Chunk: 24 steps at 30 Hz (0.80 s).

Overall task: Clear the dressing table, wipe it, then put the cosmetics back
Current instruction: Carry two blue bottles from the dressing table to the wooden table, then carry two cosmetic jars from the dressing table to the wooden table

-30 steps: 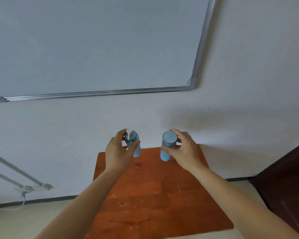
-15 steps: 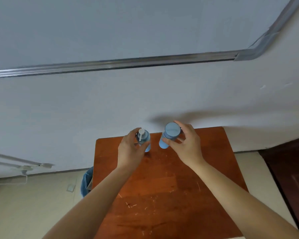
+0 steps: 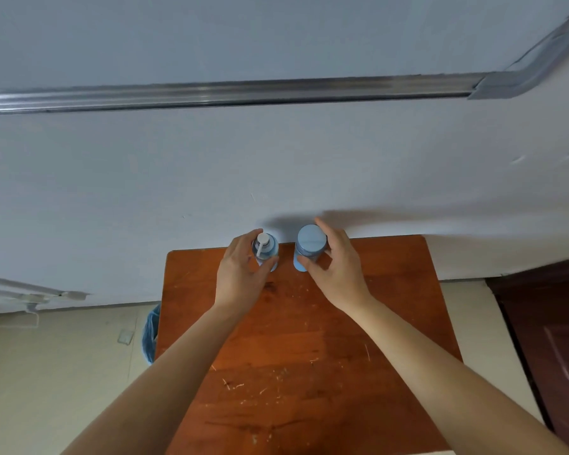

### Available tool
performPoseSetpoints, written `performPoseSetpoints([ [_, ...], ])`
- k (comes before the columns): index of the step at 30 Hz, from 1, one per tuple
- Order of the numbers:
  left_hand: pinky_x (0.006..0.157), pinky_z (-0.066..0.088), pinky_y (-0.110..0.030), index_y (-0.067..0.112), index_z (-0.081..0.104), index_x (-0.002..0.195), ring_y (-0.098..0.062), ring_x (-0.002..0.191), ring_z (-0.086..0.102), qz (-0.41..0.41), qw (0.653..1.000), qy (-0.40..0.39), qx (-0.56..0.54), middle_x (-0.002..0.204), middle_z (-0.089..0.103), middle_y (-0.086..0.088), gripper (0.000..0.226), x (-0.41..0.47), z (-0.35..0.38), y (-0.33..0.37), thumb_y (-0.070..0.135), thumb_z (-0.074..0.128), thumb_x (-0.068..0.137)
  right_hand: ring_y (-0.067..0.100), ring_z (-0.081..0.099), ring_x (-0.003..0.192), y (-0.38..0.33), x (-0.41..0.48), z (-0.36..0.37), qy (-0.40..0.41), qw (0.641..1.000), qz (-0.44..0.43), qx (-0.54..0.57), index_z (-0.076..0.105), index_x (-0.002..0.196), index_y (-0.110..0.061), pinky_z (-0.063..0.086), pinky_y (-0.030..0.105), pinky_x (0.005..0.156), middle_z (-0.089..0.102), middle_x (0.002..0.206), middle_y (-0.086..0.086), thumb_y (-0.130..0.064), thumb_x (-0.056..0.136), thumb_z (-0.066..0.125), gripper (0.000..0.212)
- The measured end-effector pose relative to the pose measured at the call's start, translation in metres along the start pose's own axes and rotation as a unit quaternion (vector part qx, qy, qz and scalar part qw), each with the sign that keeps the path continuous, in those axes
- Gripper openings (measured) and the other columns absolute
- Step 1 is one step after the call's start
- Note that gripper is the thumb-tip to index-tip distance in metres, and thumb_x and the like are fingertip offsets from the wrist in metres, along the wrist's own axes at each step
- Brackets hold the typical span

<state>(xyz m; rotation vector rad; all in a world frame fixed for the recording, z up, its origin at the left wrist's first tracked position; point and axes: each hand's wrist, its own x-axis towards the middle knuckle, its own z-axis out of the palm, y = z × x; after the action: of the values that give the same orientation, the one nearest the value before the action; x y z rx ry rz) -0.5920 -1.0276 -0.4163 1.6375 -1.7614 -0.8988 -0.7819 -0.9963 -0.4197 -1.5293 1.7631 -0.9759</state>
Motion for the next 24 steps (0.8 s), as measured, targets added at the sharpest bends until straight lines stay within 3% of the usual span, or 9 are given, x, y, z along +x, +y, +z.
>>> performPoseSetpoints([
  [3, 0.095, 0.05, -0.037, 0.023, 0.047, 0.136, -0.015, 0.123, 0.049, 0.001, 1.0, 0.0, 0.031, 0.137, 0.049, 0.003, 0.061, -0.006, -0.011, 0.016, 0.033, 0.074, 0.082, -0.01, 0.037, 0.117, -0.012, -0.002, -0.01, -0.005, 0.999, -0.012, -0.039, 0.033, 0.15, -0.023, 0.031, -0.002, 0.094, 0.045, 0.131, -0.009, -0.031, 0.085, 0.075, 0.077],
  [5, 0.092, 0.044, -0.028, 0.024, 0.044, 0.138, -0.013, 0.128, 0.044, 0.019, 0.999, 0.02, 0.037, 0.14, 0.045, 0.004, 0.063, -0.014, -0.025, 0.032, 0.038, 0.072, 0.083, -0.01, 0.036, 0.119, -0.025, -0.005, -0.024, -0.002, 0.999, -0.026, -0.047, 0.032, 0.15, -0.025, 0.027, -0.005, 0.091, 0.042, 0.133, -0.012, -0.036, 0.087, 0.072, 0.075],
  [8, 0.092, 0.039, -0.023, 0.022, 0.048, 0.135, -0.01, 0.127, 0.043, 0.078, 0.993, 0.077, 0.042, 0.137, 0.047, 0.006, 0.055, -0.026, -0.057, 0.059, 0.044, 0.066, 0.087, -0.006, 0.037, 0.127, -0.049, -0.01, -0.052, 0.033, 0.996, -0.068, -0.047, 0.038, 0.146, -0.023, 0.029, 0.002, 0.098, 0.042, 0.141, -0.009, -0.039, 0.093, 0.063, 0.061],
  [10, 0.094, 0.041, -0.025, 0.019, 0.052, 0.131, -0.012, 0.124, 0.047, 0.129, 0.985, 0.109, 0.041, 0.134, 0.051, 0.003, 0.051, -0.03, -0.077, 0.076, 0.045, 0.061, 0.088, -0.001, 0.041, 0.128, -0.067, -0.013, -0.072, 0.07, 0.992, -0.096, -0.04, 0.044, 0.143, -0.021, 0.035, 0.013, 0.104, 0.045, 0.139, -0.008, -0.036, 0.095, 0.06, 0.052],
  [12, 0.095, 0.043, -0.026, 0.016, 0.055, 0.128, -0.014, 0.122, 0.049, 0.169, 0.977, 0.129, 0.032, 0.131, 0.053, 0.001, 0.046, -0.032, -0.095, 0.09, 0.041, 0.059, 0.09, 0.002, 0.044, 0.128, -0.086, -0.017, -0.09, 0.106, 0.988, -0.11, -0.028, 0.048, 0.139, -0.022, 0.041, 0.023, 0.106, 0.047, 0.135, -0.009, -0.034, 0.097, 0.058, 0.045],
  [15, 0.096, 0.044, -0.028, 0.014, 0.056, 0.127, -0.015, 0.123, 0.049, 0.22, 0.965, 0.14, 0.02, 0.131, 0.053, -0.001, 0.038, -0.035, -0.111, 0.11, 0.035, 0.057, 0.095, 0.004, 0.046, 0.127, -0.108, -0.03, -0.111, 0.156, 0.981, -0.116, -0.018, 0.051, 0.135, -0.023, 0.043, 0.029, 0.106, 0.048, 0.133, -0.011, -0.029, 0.097, 0.059, 0.039],
  [20, 0.104, 0.04, -0.048, 0.01, 0.055, 0.132, -0.026, 0.134, 0.04, 0.308, 0.943, 0.114, 0.053, 0.14, 0.049, -0.01, 0.046, -0.042, -0.104, 0.145, 0.039, 0.042, 0.099, 0.0, 0.038, 0.133, -0.123, -0.079, -0.144, 0.205, 0.972, -0.078, -0.08, 0.046, 0.142, -0.026, 0.034, 0.013, 0.106, 0.042, 0.143, -0.009, -0.039, 0.101, 0.049, 0.043],
  [24, 0.115, 0.025, -0.052, 0.013, 0.047, 0.141, -0.031, 0.145, 0.024, 0.371, 0.921, 0.049, 0.109, 0.152, 0.036, -0.014, 0.054, -0.055, -0.064, 0.184, 0.046, 0.035, 0.1, 0.009, 0.026, 0.144, -0.111, -0.147, -0.184, 0.249, 0.939, -0.023, -0.237, 0.038, 0.148, -0.029, 0.029, 0.034, 0.115, 0.028, 0.156, -0.008, -0.049, 0.103, 0.035, 0.05],
])
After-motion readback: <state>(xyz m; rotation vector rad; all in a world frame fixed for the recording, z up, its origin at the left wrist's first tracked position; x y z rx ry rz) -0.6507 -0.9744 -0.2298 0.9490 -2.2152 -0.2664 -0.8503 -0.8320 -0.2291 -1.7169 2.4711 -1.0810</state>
